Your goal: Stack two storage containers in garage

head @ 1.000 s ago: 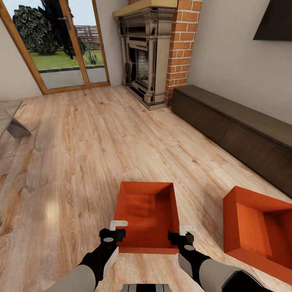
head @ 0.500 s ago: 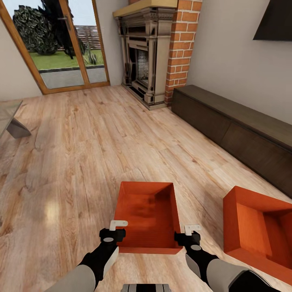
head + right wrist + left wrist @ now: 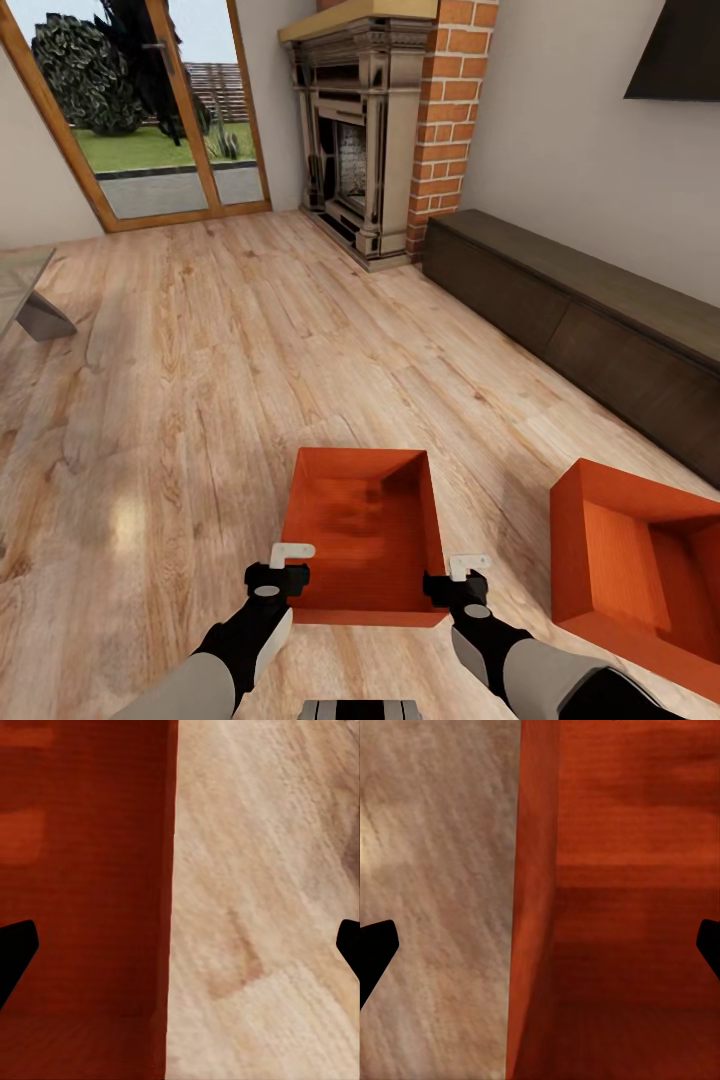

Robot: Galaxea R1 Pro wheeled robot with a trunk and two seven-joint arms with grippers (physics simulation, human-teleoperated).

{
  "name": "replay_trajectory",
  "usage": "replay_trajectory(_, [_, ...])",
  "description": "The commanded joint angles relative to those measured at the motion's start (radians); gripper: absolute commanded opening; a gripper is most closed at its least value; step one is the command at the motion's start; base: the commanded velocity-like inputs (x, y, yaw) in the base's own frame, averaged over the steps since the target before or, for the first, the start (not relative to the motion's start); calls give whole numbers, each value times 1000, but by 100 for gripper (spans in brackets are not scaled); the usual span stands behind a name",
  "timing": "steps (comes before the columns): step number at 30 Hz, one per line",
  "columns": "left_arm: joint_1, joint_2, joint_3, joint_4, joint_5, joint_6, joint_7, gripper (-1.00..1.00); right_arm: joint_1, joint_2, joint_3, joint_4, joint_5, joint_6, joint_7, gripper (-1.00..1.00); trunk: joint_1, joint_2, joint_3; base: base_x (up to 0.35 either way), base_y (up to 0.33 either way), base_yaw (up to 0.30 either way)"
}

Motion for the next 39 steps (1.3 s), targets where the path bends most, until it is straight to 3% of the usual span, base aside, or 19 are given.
replay_trajectory(1, [0,1,-8,-2,-4,7,7,100,0,2,8,1,-7,-3,-3,100,0,0,-1,0,0,0])
replay_trajectory(27, [0,8,-10,-6,-6,6,9,100,0,0,7,2,-4,-7,-3,100,0,0,-1,2,0,0])
replay_trajectory(39, [0,10,-10,-8,-6,6,9,100,0,1,7,2,-4,-7,-3,100,0,0,-1,132,0,0])
